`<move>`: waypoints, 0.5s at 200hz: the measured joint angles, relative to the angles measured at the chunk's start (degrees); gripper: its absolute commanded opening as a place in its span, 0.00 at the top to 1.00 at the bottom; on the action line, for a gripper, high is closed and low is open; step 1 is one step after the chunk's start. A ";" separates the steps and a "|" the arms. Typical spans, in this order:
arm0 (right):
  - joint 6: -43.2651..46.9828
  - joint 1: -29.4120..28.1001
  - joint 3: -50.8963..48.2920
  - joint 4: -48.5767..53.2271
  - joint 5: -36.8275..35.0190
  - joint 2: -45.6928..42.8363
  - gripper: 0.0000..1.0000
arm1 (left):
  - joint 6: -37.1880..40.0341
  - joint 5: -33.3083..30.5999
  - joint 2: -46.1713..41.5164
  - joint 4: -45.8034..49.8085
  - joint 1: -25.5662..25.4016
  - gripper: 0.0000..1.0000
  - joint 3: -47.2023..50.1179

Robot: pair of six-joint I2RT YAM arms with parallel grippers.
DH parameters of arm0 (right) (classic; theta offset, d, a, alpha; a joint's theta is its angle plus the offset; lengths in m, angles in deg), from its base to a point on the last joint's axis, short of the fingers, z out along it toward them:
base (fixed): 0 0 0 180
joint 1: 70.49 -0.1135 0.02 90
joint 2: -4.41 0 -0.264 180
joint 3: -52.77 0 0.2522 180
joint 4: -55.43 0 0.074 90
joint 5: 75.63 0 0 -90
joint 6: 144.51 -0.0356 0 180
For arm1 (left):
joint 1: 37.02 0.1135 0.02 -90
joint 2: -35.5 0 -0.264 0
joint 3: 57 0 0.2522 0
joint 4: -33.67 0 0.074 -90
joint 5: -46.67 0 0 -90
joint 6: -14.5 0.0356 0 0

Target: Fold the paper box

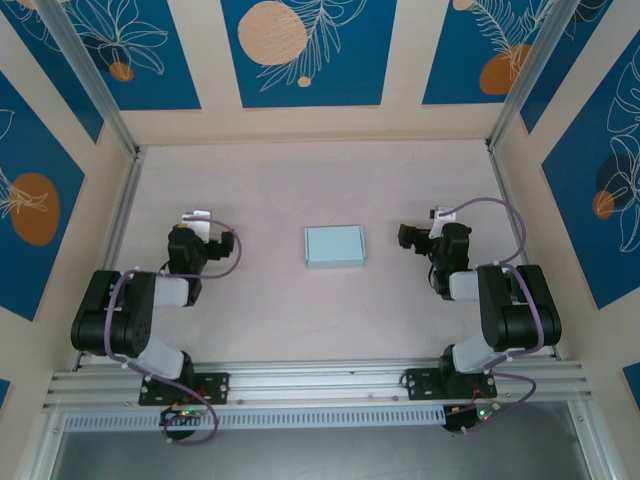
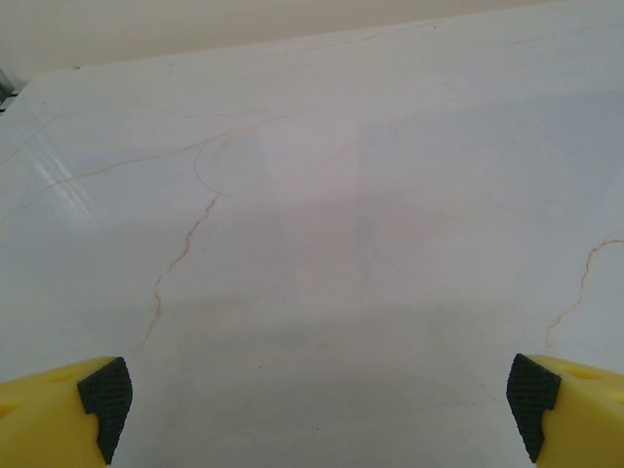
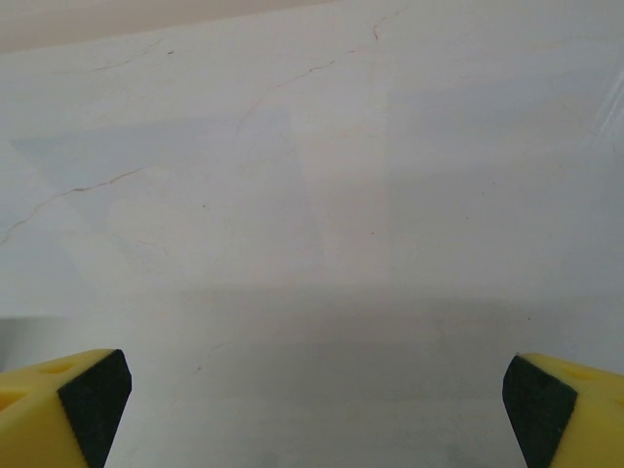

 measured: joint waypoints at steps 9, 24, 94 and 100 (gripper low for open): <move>0.00 0.00 0.00 -0.09 0.00 0.00 0.00 | 0.02 0.24 0.00 0.02 0.00 0.00 0.00; 0.02 0.00 0.00 -0.09 0.00 0.00 0.00 | 0.04 0.90 0.00 0.22 0.00 0.00 0.00; 0.15 0.00 0.00 -0.09 0.00 0.00 0.00 | 0.04 1.60 0.00 0.35 0.00 0.00 0.00; 0.15 0.00 0.00 -0.09 0.00 0.00 0.00 | 0.04 1.60 0.00 0.37 0.00 0.00 0.00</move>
